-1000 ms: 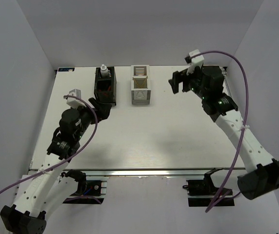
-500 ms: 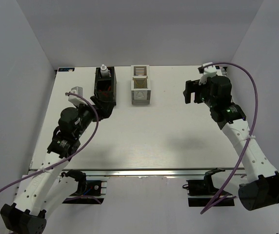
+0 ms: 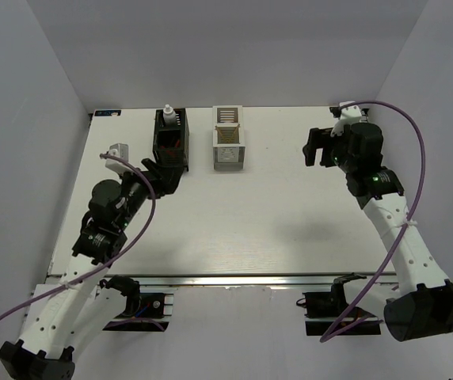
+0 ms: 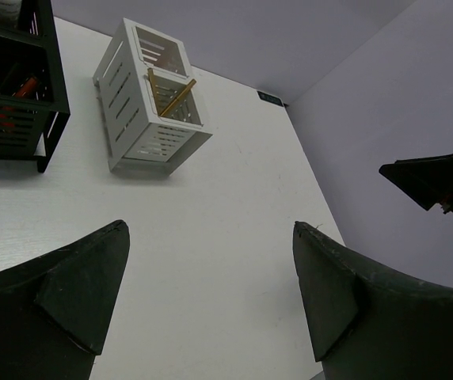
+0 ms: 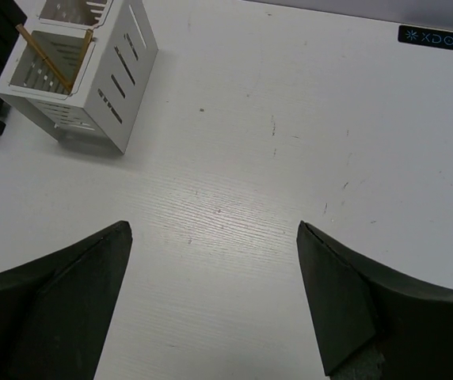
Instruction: Organize the makeup
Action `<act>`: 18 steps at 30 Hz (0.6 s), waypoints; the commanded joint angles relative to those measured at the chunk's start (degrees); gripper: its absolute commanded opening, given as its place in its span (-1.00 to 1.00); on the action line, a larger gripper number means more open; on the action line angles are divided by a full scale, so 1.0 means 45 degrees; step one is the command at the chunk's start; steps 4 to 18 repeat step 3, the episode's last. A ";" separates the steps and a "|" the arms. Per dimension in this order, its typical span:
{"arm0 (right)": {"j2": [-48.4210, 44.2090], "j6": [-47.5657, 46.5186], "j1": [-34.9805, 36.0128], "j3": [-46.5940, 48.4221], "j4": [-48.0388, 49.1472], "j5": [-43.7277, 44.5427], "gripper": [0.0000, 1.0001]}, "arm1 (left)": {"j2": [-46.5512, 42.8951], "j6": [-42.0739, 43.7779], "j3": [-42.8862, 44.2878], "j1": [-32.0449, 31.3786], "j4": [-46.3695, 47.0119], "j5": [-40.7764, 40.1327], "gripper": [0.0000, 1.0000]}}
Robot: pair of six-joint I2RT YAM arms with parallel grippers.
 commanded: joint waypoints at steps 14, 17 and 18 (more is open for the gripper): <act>-0.0317 0.0325 -0.0207 -0.0195 0.0152 -0.0037 0.79 | 0.0175 -0.0021 0.0018 0.0031 0.0291 0.0186 0.87; -0.0317 0.0325 -0.0207 -0.0195 0.0152 -0.0037 0.79 | 0.0175 -0.0021 0.0018 0.0031 0.0291 0.0186 0.87; -0.0317 0.0325 -0.0207 -0.0195 0.0152 -0.0037 0.79 | 0.0175 -0.0021 0.0018 0.0031 0.0291 0.0186 0.87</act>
